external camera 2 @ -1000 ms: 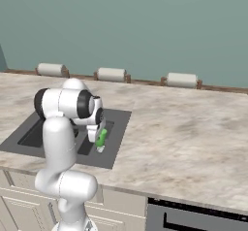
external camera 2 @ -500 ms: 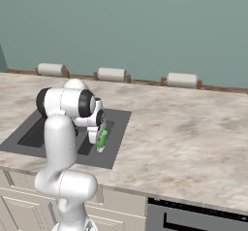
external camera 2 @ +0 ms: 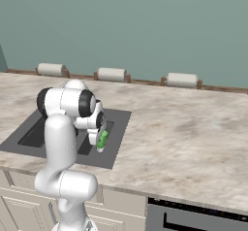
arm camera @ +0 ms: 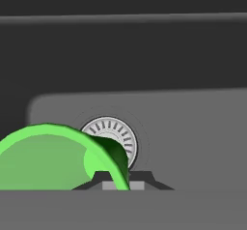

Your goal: Place the pan in the left basin and the cup in the right basin of the sink.

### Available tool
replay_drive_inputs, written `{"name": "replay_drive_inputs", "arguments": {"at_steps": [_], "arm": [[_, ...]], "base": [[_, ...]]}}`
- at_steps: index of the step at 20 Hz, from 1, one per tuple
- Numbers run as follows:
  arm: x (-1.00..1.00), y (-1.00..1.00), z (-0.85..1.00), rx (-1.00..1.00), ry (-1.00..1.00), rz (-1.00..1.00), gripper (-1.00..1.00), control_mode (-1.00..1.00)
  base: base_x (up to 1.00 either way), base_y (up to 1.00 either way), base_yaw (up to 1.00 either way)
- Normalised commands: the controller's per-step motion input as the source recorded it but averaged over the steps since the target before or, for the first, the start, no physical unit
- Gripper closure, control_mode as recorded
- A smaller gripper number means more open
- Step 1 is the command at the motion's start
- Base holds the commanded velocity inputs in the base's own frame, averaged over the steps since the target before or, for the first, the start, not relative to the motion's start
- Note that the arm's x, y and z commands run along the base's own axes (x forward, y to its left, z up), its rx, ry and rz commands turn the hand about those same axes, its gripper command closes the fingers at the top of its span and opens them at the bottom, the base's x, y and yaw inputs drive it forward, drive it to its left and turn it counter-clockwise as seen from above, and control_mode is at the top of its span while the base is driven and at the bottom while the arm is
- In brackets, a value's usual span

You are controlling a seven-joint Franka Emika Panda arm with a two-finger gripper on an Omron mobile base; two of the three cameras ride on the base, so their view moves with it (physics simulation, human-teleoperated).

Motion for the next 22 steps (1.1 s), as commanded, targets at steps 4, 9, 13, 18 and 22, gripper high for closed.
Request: {"name": "replay_drive_inputs", "arguments": {"at_steps": [4, 9, 13, 18, 22], "arm": [[0.05, 0.0, -0.16, 0.0, 0.0, 0.0, 1.0, -1.0], [0.04, 0.0, -0.14, 0.0, 0.0, 0.0, 1.0, -1.0], [0.04, 0.0, -0.15, 0.0, 0.0, 0.0, 1.0, -1.0], [0.02, 0.0, -0.1, 0.0, 0.0, 0.0, 1.0, -1.0], [0.0, 0.0, 0.0, 0.0, 0.0, 0.0, 1.0, -1.0]], "base": [[0.0, 0.0, 0.0], [0.0, 0.0, 0.0], [0.0, 0.0, 0.0], [0.0, 0.0, 0.0], [0.0, 0.0, 0.0]]}}
